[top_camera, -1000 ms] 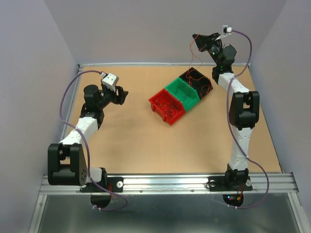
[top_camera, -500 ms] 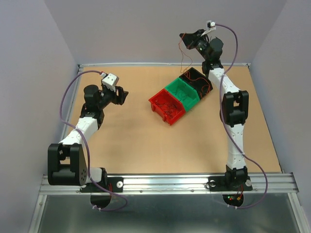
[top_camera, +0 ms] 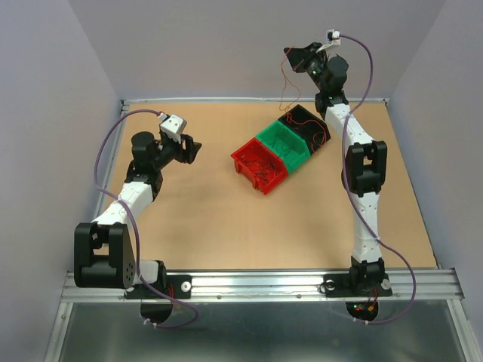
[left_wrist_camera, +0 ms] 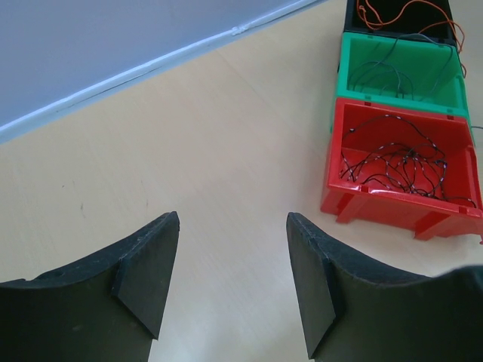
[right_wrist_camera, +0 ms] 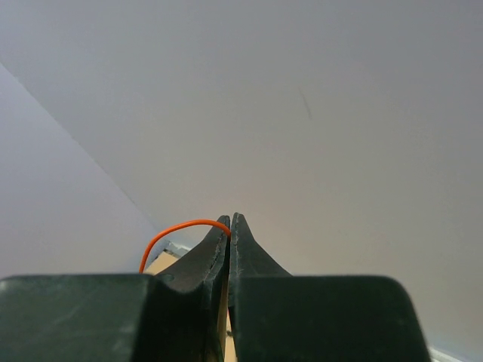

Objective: Untangle the cables

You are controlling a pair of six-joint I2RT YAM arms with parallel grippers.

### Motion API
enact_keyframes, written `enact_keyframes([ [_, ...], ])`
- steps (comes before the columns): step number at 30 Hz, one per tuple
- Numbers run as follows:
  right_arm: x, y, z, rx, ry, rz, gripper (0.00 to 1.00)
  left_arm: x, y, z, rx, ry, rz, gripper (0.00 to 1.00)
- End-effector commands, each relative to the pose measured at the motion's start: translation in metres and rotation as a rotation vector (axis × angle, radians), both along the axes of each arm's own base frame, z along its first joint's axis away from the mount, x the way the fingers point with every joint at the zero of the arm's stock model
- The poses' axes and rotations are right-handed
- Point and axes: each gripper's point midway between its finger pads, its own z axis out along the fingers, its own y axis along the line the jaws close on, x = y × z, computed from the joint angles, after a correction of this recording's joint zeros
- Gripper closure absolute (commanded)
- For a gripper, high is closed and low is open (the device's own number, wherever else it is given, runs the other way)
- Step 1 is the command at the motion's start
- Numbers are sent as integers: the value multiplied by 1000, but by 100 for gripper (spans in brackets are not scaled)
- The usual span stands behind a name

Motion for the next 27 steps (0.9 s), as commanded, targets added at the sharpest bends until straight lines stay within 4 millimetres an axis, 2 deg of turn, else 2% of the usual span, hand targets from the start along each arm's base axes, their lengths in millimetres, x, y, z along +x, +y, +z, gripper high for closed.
enact_keyframes([
  [1,-5,-12,8,49,23,-57,99,-1,-6,37,1,-111,-33,30],
  [2,-4,-18,-1,47,46,-90,99,-1,-7,37,-1,-111,-36,30],
  [3,-15,-24,18,59,17,-117,99,-1,-7,36,0,-109,-38,30],
  [4,-12,-33,-21,55,99,-174,100,-1,-9,37,0,-109,-44,30],
  [5,-15,-38,-25,54,110,-200,99,-2,-9,36,-2,-108,-45,30],
  [8,-28,-56,-57,38,163,-283,99,-5,-11,35,-1,-106,-55,30],
  [10,-34,-68,-63,38,172,-326,99,-6,-12,36,2,-115,-57,30],
  [11,-37,-76,-87,33,220,-342,99,-7,-13,34,2,-110,-60,30],
  [13,-43,-88,-103,42,253,-362,99,-8,-14,36,3,-114,-61,30],
  [14,-47,-97,-105,58,262,-383,100,-8,-14,36,3,-116,-63,30],
  [15,-52,-111,-128,73,314,-406,99,-9,-15,35,3,-114,-65,30],
  [20,-64,-154,-157,116,377,-555,99,-8,-18,31,10,-106,-67,30],
  [21,-67,-160,-155,113,372,-582,100,-7,-18,30,11,-104,-63,30],
  [22,-73,-165,-168,102,399,-613,99,-6,-18,30,12,-104,-63,30],
  [23,-77,-176,-171,107,405,-671,99,-5,-18,29,15,-101,-63,30],
  [27,-90,-189,-190,0,466,-740,99,-3,-18,26,20,-92,-55,30],
])
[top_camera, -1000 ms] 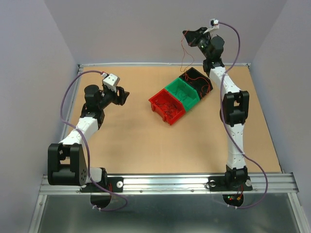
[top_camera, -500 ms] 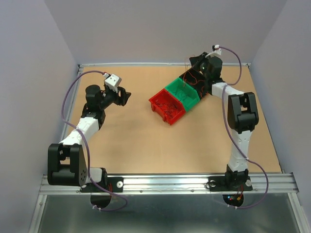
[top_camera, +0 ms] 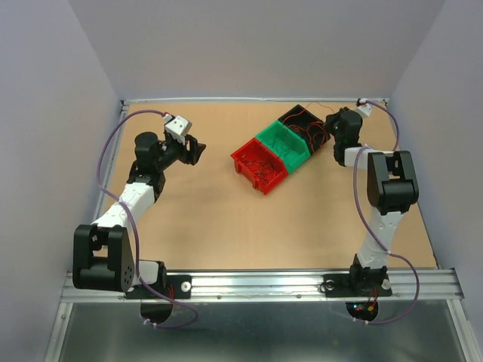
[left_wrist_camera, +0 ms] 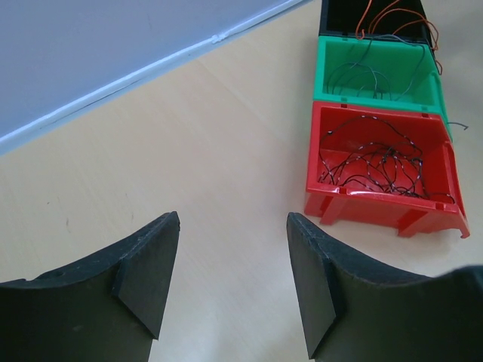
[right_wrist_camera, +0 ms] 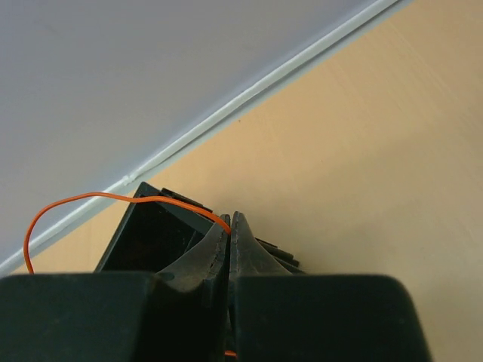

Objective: Untangle the cables

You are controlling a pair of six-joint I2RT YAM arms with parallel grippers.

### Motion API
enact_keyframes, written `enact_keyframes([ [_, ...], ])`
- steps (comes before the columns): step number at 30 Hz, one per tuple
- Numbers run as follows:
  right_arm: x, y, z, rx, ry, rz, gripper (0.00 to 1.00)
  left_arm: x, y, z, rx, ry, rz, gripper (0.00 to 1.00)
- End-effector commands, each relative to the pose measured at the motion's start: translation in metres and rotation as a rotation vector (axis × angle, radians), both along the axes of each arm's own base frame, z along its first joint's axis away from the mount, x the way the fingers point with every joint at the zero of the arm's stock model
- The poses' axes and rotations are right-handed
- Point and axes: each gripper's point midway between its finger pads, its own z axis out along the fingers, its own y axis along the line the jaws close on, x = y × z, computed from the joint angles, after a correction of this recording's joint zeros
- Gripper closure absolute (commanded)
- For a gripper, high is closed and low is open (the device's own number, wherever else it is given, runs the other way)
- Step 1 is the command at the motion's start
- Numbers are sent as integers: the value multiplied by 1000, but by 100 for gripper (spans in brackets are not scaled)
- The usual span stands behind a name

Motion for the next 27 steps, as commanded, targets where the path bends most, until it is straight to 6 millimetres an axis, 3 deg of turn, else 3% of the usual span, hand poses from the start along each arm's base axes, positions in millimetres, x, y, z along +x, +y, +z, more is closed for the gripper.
enact_keyframes([
  [1,-12,-17,33,-86,-43,-92,99,4,-2,22,10,-76,-3,30],
  [2,-19,-17,24,-98,-17,-88,99,4,-2,21,10,-73,-1,31],
  [10,-63,-38,4,-213,80,-171,99,6,-4,16,22,-59,2,30],
  [13,-69,-28,-10,-321,162,-133,99,8,-5,14,24,-52,2,30],
  [14,-73,-24,-25,-378,237,-132,99,9,-5,13,26,-50,1,30],
  [20,-56,18,-23,-513,328,31,99,10,-5,10,35,-40,9,30],
  [23,-54,27,-25,-562,375,71,99,9,-5,11,38,-42,9,30],
  [26,-40,43,-9,-588,368,135,99,10,-6,10,41,-41,8,30],
  [27,-42,45,-18,-601,411,165,99,11,-7,8,42,-36,8,30],
])
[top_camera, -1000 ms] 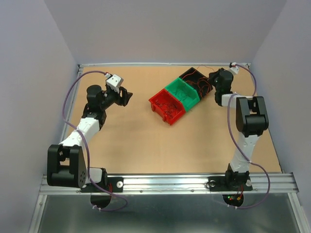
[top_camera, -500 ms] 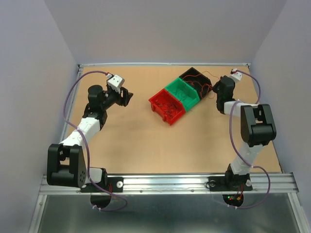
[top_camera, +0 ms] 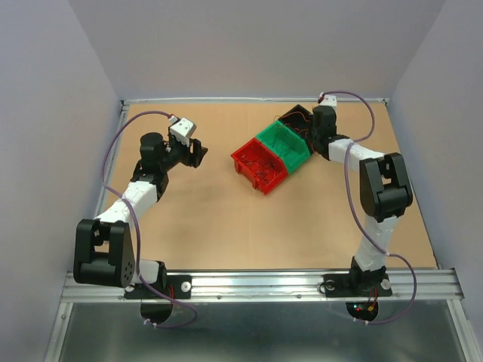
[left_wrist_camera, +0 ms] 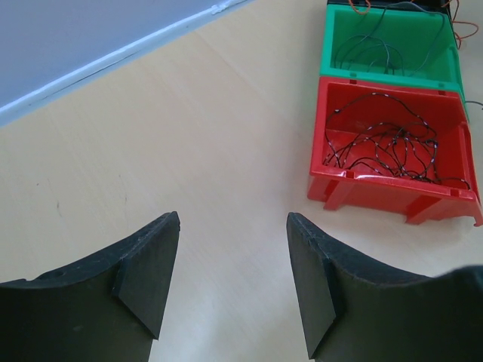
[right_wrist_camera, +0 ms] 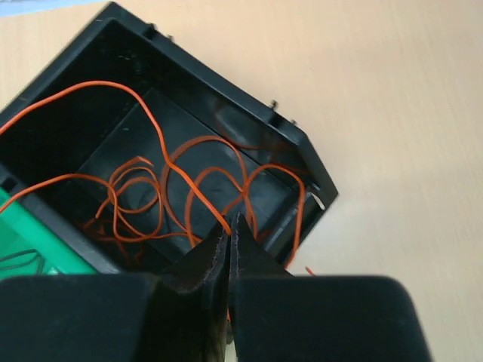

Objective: Untangle the cables

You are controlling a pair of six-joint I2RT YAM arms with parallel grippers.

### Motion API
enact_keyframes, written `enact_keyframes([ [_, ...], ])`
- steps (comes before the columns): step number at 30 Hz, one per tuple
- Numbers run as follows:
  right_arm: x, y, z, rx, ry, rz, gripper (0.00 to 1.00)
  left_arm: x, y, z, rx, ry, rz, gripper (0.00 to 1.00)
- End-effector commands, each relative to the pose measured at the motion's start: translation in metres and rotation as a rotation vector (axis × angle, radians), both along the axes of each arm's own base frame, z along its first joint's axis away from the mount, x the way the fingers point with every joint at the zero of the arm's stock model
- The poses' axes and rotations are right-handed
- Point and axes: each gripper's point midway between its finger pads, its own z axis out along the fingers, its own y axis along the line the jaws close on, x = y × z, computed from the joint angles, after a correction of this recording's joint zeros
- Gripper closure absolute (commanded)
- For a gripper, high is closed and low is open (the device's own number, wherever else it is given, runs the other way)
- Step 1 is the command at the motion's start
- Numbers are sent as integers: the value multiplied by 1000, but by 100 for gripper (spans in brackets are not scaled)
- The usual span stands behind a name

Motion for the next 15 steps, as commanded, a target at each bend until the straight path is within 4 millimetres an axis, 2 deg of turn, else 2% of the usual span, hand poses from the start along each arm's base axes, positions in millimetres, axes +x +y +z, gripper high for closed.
enact_keyframes([
  [1,14,10,14,-63,76,89,99,9,-4,28,3,-82,-9,30],
  [7,39,17,-21,-101,219,123,99,10,-5,26,10,-73,-11,30],
  [8,44,19,-22,-97,228,135,99,10,-5,27,8,-75,-11,30],
  [9,40,16,-46,-103,303,139,99,10,-5,25,10,-72,-13,30],
  [10,49,19,-40,-94,294,147,99,10,-5,25,12,-71,-12,30],
  [11,49,16,-45,-92,311,145,99,10,-5,26,10,-73,-11,30],
  [12,46,13,-60,-95,353,147,99,10,-5,27,11,-74,-12,30],
  [15,46,18,-73,-45,386,199,100,10,-6,26,13,-74,-13,30],
])
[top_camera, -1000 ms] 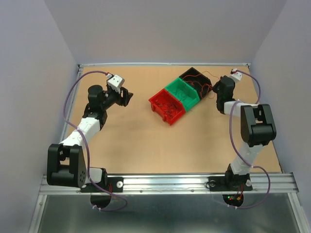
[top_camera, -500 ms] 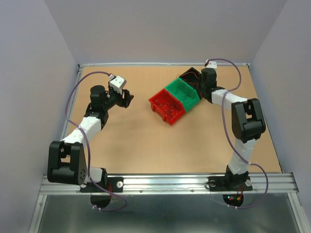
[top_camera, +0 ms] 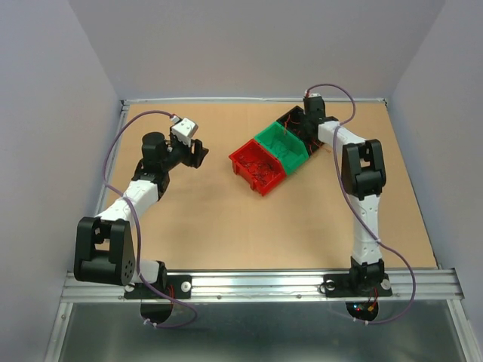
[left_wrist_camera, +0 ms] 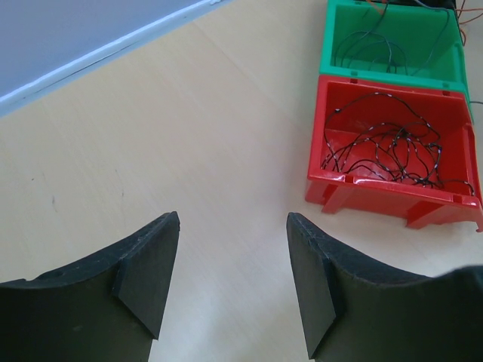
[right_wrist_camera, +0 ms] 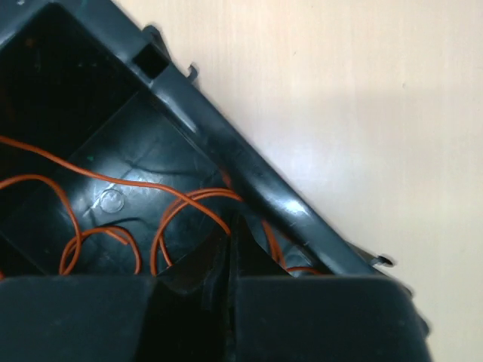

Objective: Untangle the cables

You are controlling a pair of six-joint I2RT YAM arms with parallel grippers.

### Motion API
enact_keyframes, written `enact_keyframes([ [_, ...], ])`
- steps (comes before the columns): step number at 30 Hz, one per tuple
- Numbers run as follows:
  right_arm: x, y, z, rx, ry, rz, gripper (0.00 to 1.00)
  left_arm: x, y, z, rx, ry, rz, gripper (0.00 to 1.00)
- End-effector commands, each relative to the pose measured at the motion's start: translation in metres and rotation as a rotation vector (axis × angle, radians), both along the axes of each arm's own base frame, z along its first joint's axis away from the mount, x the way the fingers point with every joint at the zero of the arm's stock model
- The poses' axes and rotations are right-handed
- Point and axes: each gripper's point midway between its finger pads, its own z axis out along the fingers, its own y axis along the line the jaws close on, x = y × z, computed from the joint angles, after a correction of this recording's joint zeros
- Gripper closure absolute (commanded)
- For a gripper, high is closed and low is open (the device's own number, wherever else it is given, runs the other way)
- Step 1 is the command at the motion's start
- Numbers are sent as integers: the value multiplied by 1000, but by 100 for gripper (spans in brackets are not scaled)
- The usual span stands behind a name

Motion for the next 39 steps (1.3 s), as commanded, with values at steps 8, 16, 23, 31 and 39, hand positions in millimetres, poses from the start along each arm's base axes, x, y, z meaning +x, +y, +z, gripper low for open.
enact_keyframes([
  [8,0,-2,11,53,59,33,92,11,-6,27,8,-79,-14,30],
  [16,-32,26,36,119,63,135,92,11,-6,26,16,-82,-11,30],
  [23,-86,77,-16,105,209,284,94,11,-8,25,19,-77,-16,30],
  [31,-120,140,3,188,123,482,82,10,-9,25,25,-79,-18,30],
  [39,-125,112,46,140,-3,358,66,11,-10,23,33,-76,-16,30],
])
